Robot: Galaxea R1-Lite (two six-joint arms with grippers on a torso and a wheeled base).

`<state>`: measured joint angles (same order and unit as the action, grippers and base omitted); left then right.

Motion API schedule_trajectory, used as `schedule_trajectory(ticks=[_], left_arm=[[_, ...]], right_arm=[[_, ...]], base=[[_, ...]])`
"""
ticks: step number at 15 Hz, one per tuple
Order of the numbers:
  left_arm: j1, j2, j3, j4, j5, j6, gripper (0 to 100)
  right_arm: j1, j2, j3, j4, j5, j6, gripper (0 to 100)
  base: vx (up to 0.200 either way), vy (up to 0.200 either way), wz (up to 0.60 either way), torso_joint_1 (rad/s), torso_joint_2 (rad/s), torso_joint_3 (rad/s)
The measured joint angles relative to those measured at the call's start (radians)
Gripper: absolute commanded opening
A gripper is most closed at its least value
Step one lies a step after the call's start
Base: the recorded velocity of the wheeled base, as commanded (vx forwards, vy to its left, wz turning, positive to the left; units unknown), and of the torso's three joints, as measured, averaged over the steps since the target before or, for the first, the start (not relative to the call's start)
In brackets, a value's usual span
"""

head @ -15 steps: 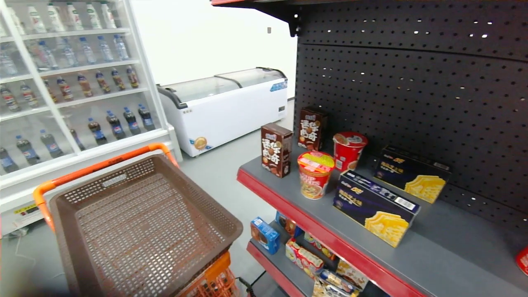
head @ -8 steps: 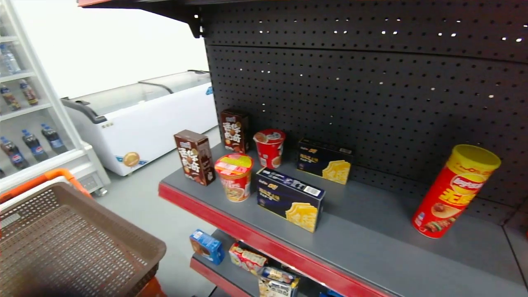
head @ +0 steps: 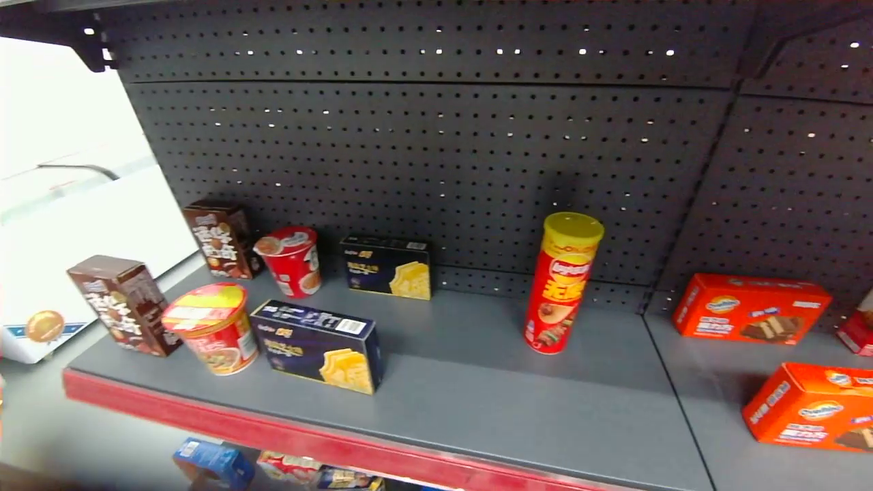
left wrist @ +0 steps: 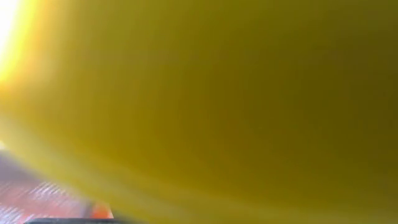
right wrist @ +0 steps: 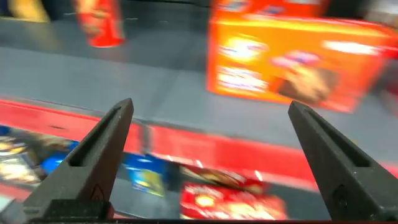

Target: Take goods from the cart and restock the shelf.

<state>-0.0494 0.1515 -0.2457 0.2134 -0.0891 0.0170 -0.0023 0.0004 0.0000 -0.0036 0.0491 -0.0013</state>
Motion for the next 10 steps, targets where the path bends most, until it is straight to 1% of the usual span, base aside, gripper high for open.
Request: schedule_trajectory(ticks=[10], left_arm=[[-0.001,-0.02,0.003,0.01,0.0,0.0,0]], right_arm=[[-0.001,0.0,0.0,0.0,0.0,0.0,100]], base=[[0.0,0.0,0.0,0.0,0.0,0.0]])
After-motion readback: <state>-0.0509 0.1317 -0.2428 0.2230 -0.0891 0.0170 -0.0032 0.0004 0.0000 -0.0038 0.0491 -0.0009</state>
